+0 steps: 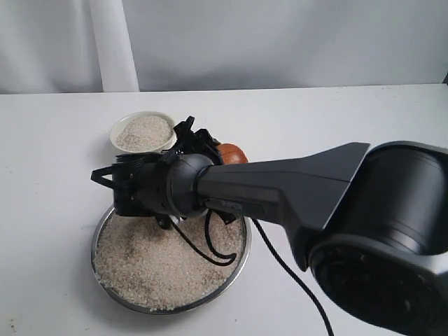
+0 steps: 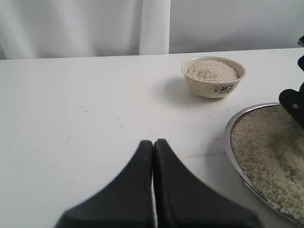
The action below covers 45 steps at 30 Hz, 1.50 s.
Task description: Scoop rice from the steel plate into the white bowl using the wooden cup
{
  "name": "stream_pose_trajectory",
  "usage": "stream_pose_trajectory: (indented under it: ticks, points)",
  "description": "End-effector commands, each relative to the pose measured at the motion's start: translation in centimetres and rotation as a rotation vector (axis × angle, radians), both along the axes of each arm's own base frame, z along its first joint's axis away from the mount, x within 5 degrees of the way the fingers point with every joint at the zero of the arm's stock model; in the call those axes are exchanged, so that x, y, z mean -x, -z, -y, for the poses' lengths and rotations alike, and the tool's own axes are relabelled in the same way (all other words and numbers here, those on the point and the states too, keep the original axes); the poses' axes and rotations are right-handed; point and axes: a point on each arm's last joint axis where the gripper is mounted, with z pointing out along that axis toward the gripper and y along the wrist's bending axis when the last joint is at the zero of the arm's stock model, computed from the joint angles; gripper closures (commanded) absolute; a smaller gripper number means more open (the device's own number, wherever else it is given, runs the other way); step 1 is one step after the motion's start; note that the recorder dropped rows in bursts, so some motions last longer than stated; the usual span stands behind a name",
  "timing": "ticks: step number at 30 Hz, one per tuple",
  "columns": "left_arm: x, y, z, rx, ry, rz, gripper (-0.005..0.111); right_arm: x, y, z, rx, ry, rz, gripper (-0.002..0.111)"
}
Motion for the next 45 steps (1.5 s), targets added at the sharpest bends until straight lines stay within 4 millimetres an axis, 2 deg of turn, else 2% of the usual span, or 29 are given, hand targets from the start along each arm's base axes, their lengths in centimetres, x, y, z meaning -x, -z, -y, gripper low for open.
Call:
stream_pose_trajectory:
  ticks: [1, 15, 22, 40, 45]
  points:
    - [0.0, -0.1, 0.0, 0.0, 0.005, 0.015, 0.107, 1.0, 0.5, -0.9, -0.003, -0.03, -0.001, 0.108]
    - [0.0, -0.1, 0.0, 0.002, 0.005, 0.015, 0.107, 3.0, 2.8, -2.4, 0.028, -0.07, -0.041, 0.108]
    - [0.0, -0.1, 0.0, 0.002, 0.005, 0.015, 0.107, 3.8, 3.5, -2.4, -0.022, -0.015, -0.128, 0.108]
    - [0.0, -0.1, 0.0, 0.002, 0.005, 0.015, 0.107, 4.4, 4.3, -2.8, -0.122, 0.011, -0.218, 0.108]
    - [0.0, -0.1, 0.0, 0.002, 0.005, 0.015, 0.107, 4.5, 3.8, -2.8, -0.153, 0.028, -0.232, 0.108]
